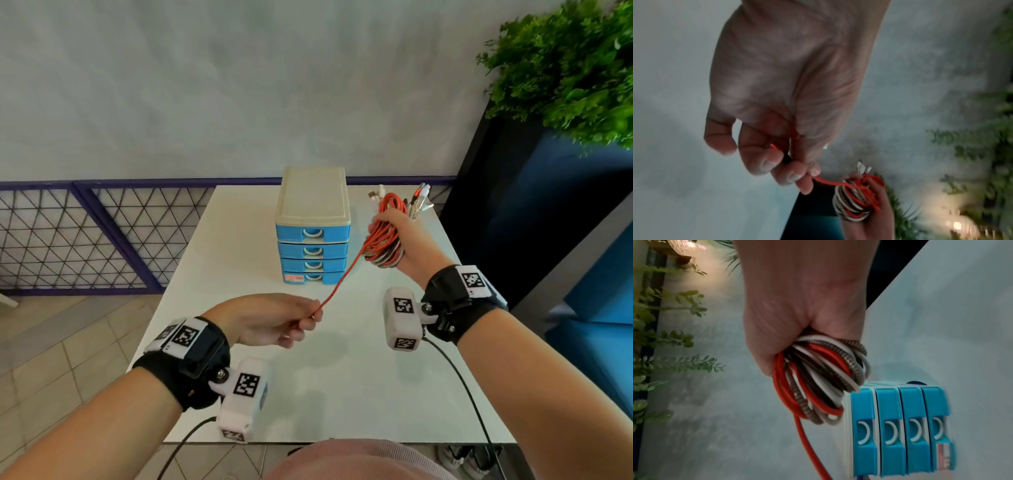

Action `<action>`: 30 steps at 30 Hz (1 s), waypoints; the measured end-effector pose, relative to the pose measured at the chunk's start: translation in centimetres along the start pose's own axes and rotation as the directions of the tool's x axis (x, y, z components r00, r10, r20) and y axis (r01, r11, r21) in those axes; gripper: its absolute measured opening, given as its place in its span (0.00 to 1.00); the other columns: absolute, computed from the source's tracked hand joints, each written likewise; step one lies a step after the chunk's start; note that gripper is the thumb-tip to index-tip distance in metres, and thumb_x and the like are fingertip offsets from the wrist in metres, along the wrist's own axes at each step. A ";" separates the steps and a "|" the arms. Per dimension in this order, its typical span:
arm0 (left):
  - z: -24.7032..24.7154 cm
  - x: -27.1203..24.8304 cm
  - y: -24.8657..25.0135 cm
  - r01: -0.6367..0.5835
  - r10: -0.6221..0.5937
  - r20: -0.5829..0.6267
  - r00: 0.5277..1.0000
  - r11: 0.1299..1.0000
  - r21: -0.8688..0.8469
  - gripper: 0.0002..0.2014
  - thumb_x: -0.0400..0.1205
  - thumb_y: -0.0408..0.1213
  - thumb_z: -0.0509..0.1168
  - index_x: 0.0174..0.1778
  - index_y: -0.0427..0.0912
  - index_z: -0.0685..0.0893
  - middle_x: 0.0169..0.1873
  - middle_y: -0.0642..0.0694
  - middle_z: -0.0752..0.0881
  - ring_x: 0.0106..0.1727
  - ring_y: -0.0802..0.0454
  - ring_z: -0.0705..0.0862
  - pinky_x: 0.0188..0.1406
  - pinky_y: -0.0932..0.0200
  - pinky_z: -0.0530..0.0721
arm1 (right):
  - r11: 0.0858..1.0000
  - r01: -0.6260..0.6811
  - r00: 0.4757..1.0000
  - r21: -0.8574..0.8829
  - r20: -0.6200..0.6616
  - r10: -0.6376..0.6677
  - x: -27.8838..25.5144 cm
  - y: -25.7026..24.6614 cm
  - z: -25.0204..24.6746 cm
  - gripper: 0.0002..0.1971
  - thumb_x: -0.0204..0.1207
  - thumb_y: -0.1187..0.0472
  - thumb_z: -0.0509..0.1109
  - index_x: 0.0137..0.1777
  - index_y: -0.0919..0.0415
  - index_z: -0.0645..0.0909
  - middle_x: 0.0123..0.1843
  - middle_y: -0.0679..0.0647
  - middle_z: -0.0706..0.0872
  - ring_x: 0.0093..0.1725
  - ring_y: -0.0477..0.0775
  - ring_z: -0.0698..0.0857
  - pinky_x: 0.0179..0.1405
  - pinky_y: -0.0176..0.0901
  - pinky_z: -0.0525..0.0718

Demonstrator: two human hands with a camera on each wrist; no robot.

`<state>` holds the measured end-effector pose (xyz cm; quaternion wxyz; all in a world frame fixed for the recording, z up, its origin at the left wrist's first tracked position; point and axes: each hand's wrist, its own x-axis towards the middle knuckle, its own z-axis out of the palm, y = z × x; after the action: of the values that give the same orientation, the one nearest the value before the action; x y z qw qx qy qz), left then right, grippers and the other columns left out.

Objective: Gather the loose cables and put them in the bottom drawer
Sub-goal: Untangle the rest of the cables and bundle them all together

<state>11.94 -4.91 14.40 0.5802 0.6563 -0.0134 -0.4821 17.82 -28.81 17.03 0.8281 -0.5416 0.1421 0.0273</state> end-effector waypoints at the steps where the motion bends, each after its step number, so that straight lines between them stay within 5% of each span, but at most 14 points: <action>1: -0.4 0.1 -0.3 -0.008 0.016 -0.058 0.998 0.992 0.127 0.11 0.87 0.42 0.56 0.40 0.47 0.79 0.28 0.55 0.75 0.27 0.58 0.68 0.31 0.63 0.64 | 0.999 -0.022 0.998 -0.037 0.050 0.024 -0.2 -0.3 -0.2 0.14 0.75 0.66 0.69 0.60 0.65 0.75 0.39 0.58 0.86 0.34 0.52 0.89 0.36 0.46 0.89; 3: -0.9 0.4 0.1 -0.039 0.160 -0.257 0.953 0.907 0.419 0.09 0.83 0.34 0.61 0.40 0.45 0.84 0.31 0.55 0.81 0.28 0.61 0.73 0.30 0.66 0.69 | 0.987 -0.057 0.983 -0.153 0.166 0.082 -1.0 -0.5 0.0 0.11 0.76 0.68 0.69 0.57 0.66 0.77 0.39 0.59 0.86 0.36 0.53 0.89 0.40 0.48 0.90; 5: -1.2 0.9 1.1 -0.083 0.370 -0.399 0.839 0.812 0.578 0.11 0.80 0.28 0.63 0.36 0.44 0.86 0.31 0.56 0.85 0.28 0.66 0.78 0.30 0.69 0.72 | 0.962 -0.061 0.956 -0.265 0.261 0.132 -1.8 -0.4 0.9 0.07 0.77 0.70 0.68 0.54 0.65 0.77 0.39 0.60 0.86 0.36 0.54 0.89 0.39 0.48 0.90; 9: -1.2 1.4 3.3 -0.215 0.608 -0.393 0.690 0.691 0.691 0.10 0.77 0.34 0.71 0.33 0.54 0.85 0.32 0.57 0.87 0.33 0.63 0.82 0.35 0.65 0.76 | 0.899 0.016 0.928 -0.437 0.341 0.149 -2.6 0.9 2.6 0.10 0.76 0.73 0.68 0.56 0.67 0.79 0.39 0.63 0.87 0.38 0.57 0.89 0.42 0.47 0.90; 12: -0.8 1.6 4.3 -0.293 0.679 -0.401 0.616 0.669 0.683 0.02 0.74 0.37 0.74 0.39 0.47 0.88 0.34 0.56 0.88 0.35 0.65 0.84 0.40 0.65 0.80 | 0.883 0.019 0.906 -0.469 0.381 0.184 -2.9 1.7 3.6 0.12 0.75 0.73 0.69 0.57 0.66 0.81 0.44 0.64 0.87 0.42 0.58 0.89 0.44 0.47 0.89; 14: -0.5 1.8 4.6 -0.332 0.686 -0.454 0.569 0.696 0.637 0.07 0.72 0.38 0.77 0.39 0.47 0.85 0.33 0.53 0.88 0.34 0.63 0.85 0.39 0.65 0.81 | 0.890 0.008 0.890 -0.456 0.409 0.202 -2.9 2.1 3.9 0.12 0.76 0.72 0.70 0.58 0.65 0.82 0.46 0.64 0.87 0.45 0.58 0.89 0.44 0.49 0.90; 16: -0.6 2.1 4.4 -0.344 0.649 -0.516 0.559 0.748 0.568 0.10 0.72 0.38 0.77 0.40 0.47 0.80 0.33 0.49 0.88 0.34 0.58 0.87 0.38 0.63 0.82 | 0.887 0.000 0.887 -0.461 0.409 0.213 -2.7 2.6 3.9 0.14 0.75 0.71 0.71 0.61 0.65 0.82 0.47 0.64 0.88 0.47 0.58 0.90 0.46 0.54 0.90; 20: -0.9 2.3 3.6 -0.367 0.515 -0.557 0.651 0.856 0.363 0.08 0.77 0.35 0.72 0.41 0.43 0.78 0.35 0.44 0.90 0.36 0.51 0.88 0.51 0.47 0.87 | 0.828 0.042 0.917 -0.559 0.350 0.190 -2.6 3.4 3.7 0.13 0.73 0.71 0.72 0.58 0.68 0.83 0.44 0.62 0.88 0.45 0.57 0.88 0.48 0.50 0.89; 22: -1.0 2.0 3.2 -0.365 0.571 -0.535 0.622 0.817 0.446 0.06 0.81 0.32 0.66 0.43 0.44 0.75 0.40 0.47 0.89 0.40 0.50 0.88 0.51 0.44 0.87 | 0.786 0.038 0.929 -0.617 0.313 0.200 -2.4 3.5 3.6 0.10 0.72 0.69 0.73 0.53 0.70 0.85 0.41 0.61 0.89 0.42 0.58 0.88 0.47 0.49 0.89; 24: -1.0 1.3 2.9 -0.294 0.738 -0.425 0.524 0.625 0.723 0.10 0.80 0.27 0.64 0.52 0.45 0.74 0.50 0.52 0.83 0.50 0.51 0.84 0.49 0.48 0.85 | 0.730 0.037 0.927 -0.683 0.296 0.230 -2.3 3.3 3.6 0.08 0.72 0.67 0.73 0.49 0.69 0.86 0.39 0.59 0.90 0.40 0.57 0.89 0.45 0.47 0.89; 26: -1.0 0.7 2.5 -0.063 0.874 -0.151 0.463 0.203 0.977 0.28 0.73 0.26 0.68 0.68 0.45 0.69 0.68 0.49 0.74 0.67 0.48 0.75 0.61 0.49 0.80 | 0.683 0.045 0.917 -0.729 0.301 0.262 -2.2 3.1 3.8 0.06 0.72 0.66 0.73 0.47 0.68 0.86 0.37 0.57 0.91 0.39 0.55 0.90 0.44 0.45 0.89; 28: -1.0 0.5 2.3 0.149 0.850 0.053 0.523 -0.152 0.977 0.44 0.70 0.33 0.73 0.80 0.47 0.58 0.82 0.46 0.59 0.81 0.43 0.61 0.74 0.45 0.69 | 0.677 0.023 0.892 -0.735 0.322 0.319 -2.2 2.9 4.5 0.07 0.73 0.68 0.73 0.49 0.69 0.85 0.38 0.58 0.91 0.40 0.54 0.90 0.45 0.45 0.90; 30: -1.1 0.7 2.2 0.210 0.811 0.121 0.573 -0.288 0.934 0.47 0.71 0.43 0.74 0.83 0.46 0.54 0.84 0.45 0.55 0.84 0.44 0.53 0.79 0.40 0.60 | 0.678 0.028 0.835 -0.735 0.390 0.388 -2.6 2.9 5.3 0.08 0.75 0.69 0.71 0.52 0.71 0.84 0.39 0.59 0.89 0.41 0.55 0.89 0.48 0.47 0.89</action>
<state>14.20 -5.24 15.49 -0.0507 0.9116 -0.3663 0.1798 15.88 -22.56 17.15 0.5504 -0.7738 -0.0524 0.3092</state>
